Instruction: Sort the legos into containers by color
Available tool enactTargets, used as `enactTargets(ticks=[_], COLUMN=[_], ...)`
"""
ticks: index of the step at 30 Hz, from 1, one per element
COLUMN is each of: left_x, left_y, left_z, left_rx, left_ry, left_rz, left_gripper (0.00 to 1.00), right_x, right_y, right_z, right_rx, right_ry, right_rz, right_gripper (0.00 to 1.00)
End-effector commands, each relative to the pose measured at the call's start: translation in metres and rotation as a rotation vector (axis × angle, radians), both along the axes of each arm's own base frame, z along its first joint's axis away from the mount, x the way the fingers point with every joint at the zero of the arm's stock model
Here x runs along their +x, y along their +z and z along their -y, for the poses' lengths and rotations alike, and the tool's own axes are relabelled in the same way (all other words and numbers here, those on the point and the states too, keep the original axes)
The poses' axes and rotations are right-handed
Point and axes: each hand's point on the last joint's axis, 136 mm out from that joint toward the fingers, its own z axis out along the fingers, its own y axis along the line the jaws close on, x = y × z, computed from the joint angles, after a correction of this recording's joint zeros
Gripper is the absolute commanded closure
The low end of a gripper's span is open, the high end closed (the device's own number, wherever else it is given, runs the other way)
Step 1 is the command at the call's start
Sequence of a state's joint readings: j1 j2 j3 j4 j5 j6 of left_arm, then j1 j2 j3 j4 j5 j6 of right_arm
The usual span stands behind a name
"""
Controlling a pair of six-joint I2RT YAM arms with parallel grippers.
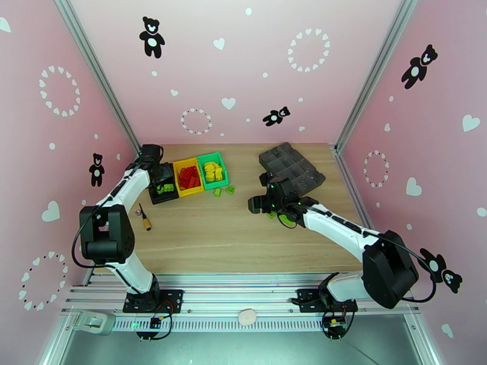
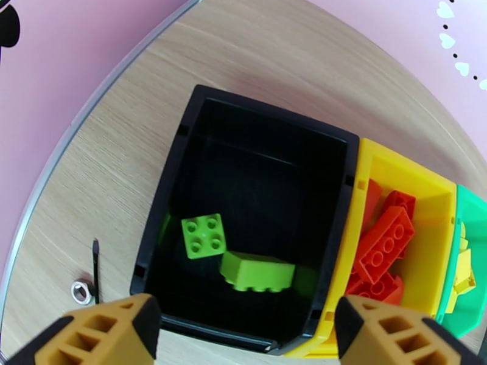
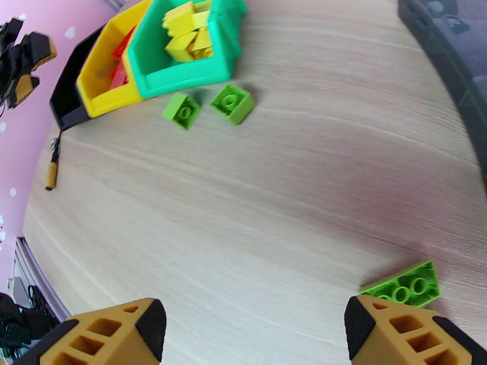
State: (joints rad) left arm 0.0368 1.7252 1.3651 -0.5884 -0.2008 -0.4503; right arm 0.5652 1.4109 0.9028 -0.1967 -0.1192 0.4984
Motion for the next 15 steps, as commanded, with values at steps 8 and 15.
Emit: enactTargets(ticks=[8, 15], left_x=[-0.027, -0.06], left_y=[0.014, -0.007], left_z=[0.077, 0.17], left_rx=[-0.05, -0.068], left_ry=[-0.171, -0.363], left_rz=[0.074, 0.059], left_gripper=[0.16, 0.13], right_x=[0.015, 0.026], right_y=[-0.032, -0.052], right_z=[0.045, 0.07], right_rx=[-0.103, -0.135], right_ry=[-0.186, -0.263], right_rz=[-0.084, -0.125], right_gripper=[0.27, 0.18])
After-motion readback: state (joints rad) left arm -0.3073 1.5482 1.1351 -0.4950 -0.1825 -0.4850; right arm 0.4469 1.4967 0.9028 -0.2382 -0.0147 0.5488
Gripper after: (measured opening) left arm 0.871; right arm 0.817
